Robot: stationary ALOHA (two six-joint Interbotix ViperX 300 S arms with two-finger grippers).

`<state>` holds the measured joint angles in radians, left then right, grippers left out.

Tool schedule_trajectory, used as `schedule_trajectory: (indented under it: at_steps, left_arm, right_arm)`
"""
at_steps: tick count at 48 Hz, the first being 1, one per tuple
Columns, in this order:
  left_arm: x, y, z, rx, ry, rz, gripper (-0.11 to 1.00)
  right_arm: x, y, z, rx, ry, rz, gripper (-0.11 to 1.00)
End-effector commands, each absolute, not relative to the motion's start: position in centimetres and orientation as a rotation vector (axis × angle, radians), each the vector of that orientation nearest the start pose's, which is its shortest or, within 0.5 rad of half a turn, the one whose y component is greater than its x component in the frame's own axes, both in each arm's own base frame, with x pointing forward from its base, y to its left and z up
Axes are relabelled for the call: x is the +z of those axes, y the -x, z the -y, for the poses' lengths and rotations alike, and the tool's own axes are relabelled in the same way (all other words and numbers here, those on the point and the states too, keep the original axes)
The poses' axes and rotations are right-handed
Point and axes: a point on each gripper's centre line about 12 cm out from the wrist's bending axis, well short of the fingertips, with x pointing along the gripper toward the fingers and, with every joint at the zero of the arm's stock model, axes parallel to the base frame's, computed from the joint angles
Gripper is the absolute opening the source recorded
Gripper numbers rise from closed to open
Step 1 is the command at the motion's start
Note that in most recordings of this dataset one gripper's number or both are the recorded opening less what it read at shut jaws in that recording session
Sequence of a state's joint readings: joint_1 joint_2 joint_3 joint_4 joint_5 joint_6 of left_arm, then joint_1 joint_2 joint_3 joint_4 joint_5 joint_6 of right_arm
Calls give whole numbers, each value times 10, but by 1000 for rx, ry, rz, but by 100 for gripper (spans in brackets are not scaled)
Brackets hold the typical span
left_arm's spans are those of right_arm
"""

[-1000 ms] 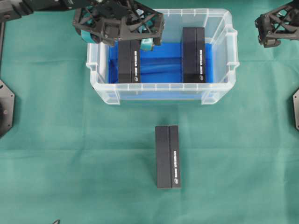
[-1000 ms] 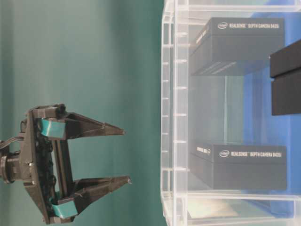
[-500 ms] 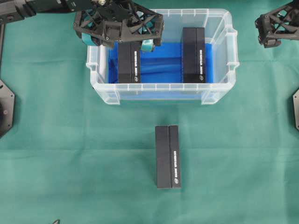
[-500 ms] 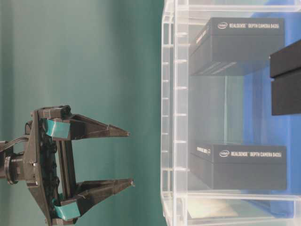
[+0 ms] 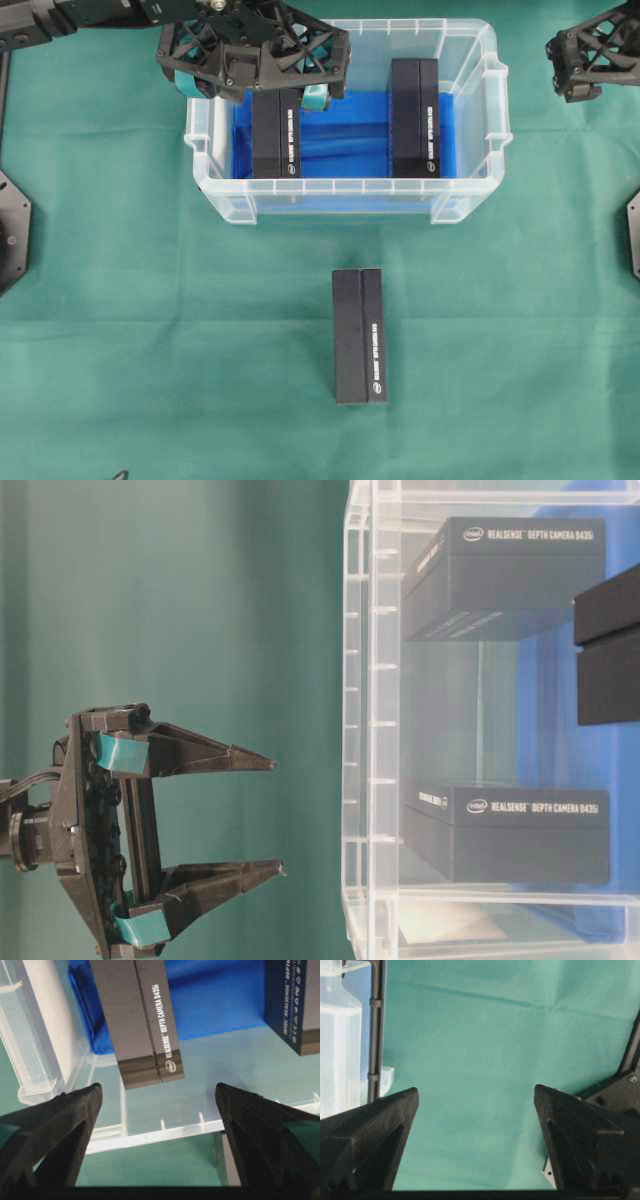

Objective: Take out the box from the case.
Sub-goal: 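Move the left gripper over the left black box in the case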

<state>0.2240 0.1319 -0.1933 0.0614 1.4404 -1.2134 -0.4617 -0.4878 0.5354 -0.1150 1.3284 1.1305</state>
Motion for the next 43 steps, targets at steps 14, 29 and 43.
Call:
schedule_trajectory:
  at_steps: [14,29,43]
  left_arm:
    - [330,-405,-99,1032,1106,-1040,94]
    - [325,-404,-99,1039,1105,-1051,94]
    - [302,-403,-101,1046,1105,-1058,94]
  right_arm:
    - [297,-205,116,-1191,-1129,-956,91]
    - [297,-204,116,-1191,-1128,-952,91]
    - [294,-204,116,-1194,-1127,-960,91]
